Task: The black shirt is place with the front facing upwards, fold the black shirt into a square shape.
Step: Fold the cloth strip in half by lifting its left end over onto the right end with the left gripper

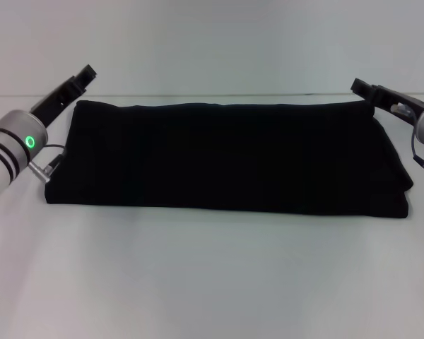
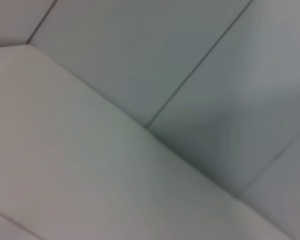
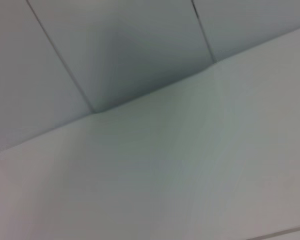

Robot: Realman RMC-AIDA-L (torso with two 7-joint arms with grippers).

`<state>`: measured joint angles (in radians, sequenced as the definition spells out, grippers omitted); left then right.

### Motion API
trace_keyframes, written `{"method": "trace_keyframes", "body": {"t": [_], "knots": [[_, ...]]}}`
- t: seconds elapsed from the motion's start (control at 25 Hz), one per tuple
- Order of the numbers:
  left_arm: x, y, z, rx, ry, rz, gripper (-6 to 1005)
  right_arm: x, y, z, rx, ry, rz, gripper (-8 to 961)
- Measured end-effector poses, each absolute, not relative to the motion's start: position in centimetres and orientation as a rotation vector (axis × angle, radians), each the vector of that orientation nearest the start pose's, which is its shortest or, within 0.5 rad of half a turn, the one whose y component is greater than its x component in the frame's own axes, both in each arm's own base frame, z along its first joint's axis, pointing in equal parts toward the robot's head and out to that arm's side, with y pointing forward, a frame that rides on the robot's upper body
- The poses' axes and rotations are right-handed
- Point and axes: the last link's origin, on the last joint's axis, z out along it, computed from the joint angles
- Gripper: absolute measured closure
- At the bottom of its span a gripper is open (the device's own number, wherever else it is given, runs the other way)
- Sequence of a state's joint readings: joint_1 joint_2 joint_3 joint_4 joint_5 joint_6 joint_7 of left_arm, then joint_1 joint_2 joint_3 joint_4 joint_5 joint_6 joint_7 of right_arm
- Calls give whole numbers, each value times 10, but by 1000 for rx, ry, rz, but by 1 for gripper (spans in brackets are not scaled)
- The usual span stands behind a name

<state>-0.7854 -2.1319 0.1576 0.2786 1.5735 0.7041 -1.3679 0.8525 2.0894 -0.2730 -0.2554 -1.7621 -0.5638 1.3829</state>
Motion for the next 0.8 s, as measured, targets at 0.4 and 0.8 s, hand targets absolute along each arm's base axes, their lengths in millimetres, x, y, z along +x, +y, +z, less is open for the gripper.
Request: {"method": "trace_keyframes", "body": {"t": [0.4, 0.8], "knots": [[-318, 366, 24, -1607, -1576, -1350, 258, 253, 398, -5, -2345, 689, 802, 395], [-361, 316, 42, -1533, -1952, -1254, 233, 245, 363, -35, -2583, 385, 713, 236]]}}
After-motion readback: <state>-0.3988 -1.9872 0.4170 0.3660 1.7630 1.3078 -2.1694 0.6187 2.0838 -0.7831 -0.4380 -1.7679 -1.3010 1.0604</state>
